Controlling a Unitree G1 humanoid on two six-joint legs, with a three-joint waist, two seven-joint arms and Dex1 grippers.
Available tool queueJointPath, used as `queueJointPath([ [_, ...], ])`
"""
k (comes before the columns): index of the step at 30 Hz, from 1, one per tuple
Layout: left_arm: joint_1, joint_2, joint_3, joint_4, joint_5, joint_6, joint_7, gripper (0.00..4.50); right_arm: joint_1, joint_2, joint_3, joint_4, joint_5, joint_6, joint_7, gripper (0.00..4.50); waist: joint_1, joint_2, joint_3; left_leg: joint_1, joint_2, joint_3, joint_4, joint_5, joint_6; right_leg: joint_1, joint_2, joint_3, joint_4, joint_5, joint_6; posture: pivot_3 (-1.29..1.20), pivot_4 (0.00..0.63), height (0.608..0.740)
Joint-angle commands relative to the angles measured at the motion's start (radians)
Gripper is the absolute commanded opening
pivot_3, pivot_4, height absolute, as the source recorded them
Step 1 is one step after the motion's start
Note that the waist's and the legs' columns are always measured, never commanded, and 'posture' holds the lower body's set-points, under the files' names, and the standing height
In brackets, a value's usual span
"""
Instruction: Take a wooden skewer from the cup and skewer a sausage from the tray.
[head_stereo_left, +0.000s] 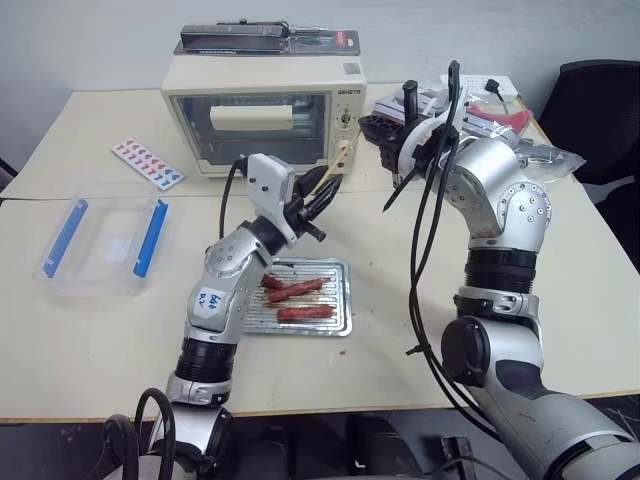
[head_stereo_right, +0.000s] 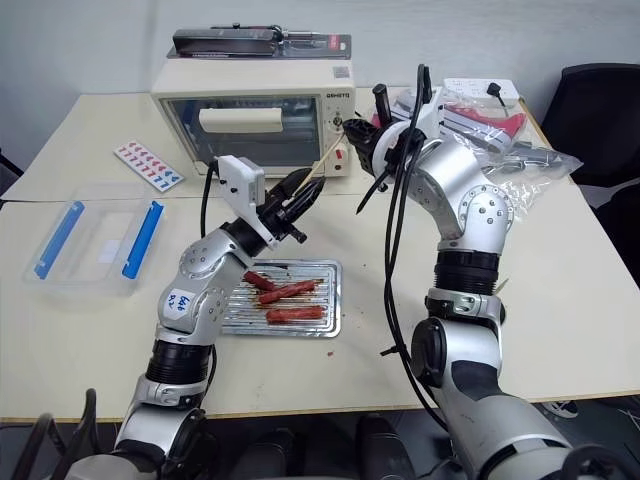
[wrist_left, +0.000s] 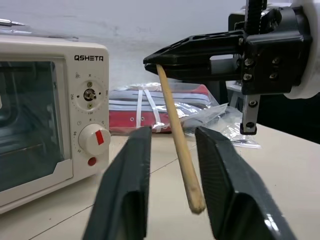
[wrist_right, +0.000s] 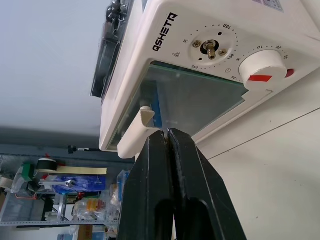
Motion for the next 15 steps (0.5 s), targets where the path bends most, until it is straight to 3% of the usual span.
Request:
queueJointPath([
  [1, -0.019, -0.006, 0.006, -0.024, 0.007, -0.025, 0.01, 0.25, -0.004, 0.01, -0.008, -0.052, 0.024, -0.004, 0.007, 0.0, 0.0, 0.0, 0.0, 0.0, 0.0, 0.0, 0.0, 0.0, 0.0, 0.0, 0.0, 0.0, 0.0, 0.0, 0.0, 0.0, 0.15, 0.74],
  [2, -0.024, -0.006, 0.01, -0.023, 0.007, -0.026, 0.014, 0.02, -0.002, 0.01, -0.008, -0.054, 0.024, -0.003, 0.005, 0.0, 0.0, 0.0, 0.0, 0.0, 0.0, 0.0, 0.0, 0.0, 0.0, 0.0, 0.0, 0.0, 0.0, 0.0, 0.0, 0.0, 0.15, 0.74],
  [11, -0.025, -0.01, 0.015, -0.028, 0.0, -0.013, 0.023, 0.02, 0.004, 0.01, -0.005, -0.065, 0.024, -0.002, -0.001, 0.0, 0.0, 0.0, 0.0, 0.0, 0.0, 0.0, 0.0, 0.0, 0.0, 0.0, 0.0, 0.0, 0.0, 0.0, 0.0, 0.0, 0.15, 0.74],
  [15, -0.02, -0.016, 0.019, -0.047, -0.023, -0.007, 0.013, 0.91, 0.008, 0.011, -0.004, -0.071, 0.023, -0.004, -0.003, 0.0, 0.0, 0.0, 0.0, 0.0, 0.0, 0.0, 0.0, 0.0, 0.0, 0.0, 0.0, 0.0, 0.0, 0.0, 0.0, 0.0, 0.15, 0.74],
])
